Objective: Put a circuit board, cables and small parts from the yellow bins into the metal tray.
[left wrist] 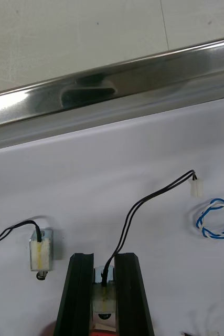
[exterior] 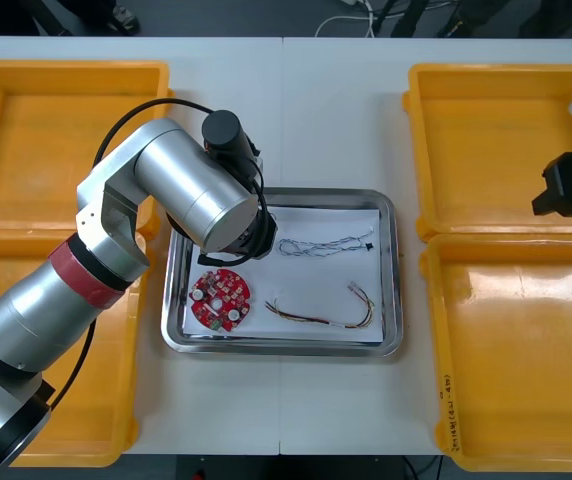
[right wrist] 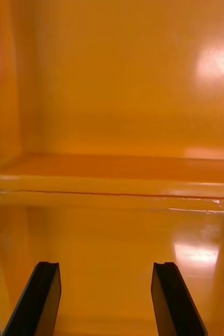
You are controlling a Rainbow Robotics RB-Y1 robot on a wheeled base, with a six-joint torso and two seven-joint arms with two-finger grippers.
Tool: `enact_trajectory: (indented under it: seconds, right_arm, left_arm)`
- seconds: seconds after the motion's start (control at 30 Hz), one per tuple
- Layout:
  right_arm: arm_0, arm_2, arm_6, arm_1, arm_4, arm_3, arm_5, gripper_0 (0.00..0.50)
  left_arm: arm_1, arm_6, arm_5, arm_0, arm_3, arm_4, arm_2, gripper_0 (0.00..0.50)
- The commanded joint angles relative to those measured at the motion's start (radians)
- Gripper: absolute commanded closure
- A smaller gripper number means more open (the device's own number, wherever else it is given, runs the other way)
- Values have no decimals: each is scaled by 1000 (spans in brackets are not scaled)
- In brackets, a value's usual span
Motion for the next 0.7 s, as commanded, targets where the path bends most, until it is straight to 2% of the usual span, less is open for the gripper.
enact_trajectory:
  seconds: [0.03, 0.1, 0.17, 0.2, 0.33, 0.4, 0.7]
  right_arm:
    - [76, -99, -16, -60, -2, -29, 4, 0]
    - [92, -118, -18, -62, -5, -29, 4, 0]
    - [110, -142, -22, -62, -10, -29, 4, 0]
    - [113, -147, -22, -63, -10, -29, 4, 0]
    - [141, -168, -25, -62, -13, -29, 4, 0]
    - [154, -174, -24, -63, -13, -29, 4, 0]
    - [188, -182, -4, -63, -17, -29, -4, 0]
  left_arm:
    - [-20, 15, -11, 4, -3, -15, -12, 344]
    - [-17, 17, -11, 4, -3, -15, -12, 292]
    - [-12, 15, -11, 4, -3, -15, -12, 185]
    - [-11, 15, -11, 4, -5, -15, -12, 167]
    - [-4, 15, -11, 4, -5, -15, -12, 32]
    - [-3, 15, -11, 3, -5, -15, -12, 0]
    - [0, 6, 20, -13, -15, 2, 31, 0]
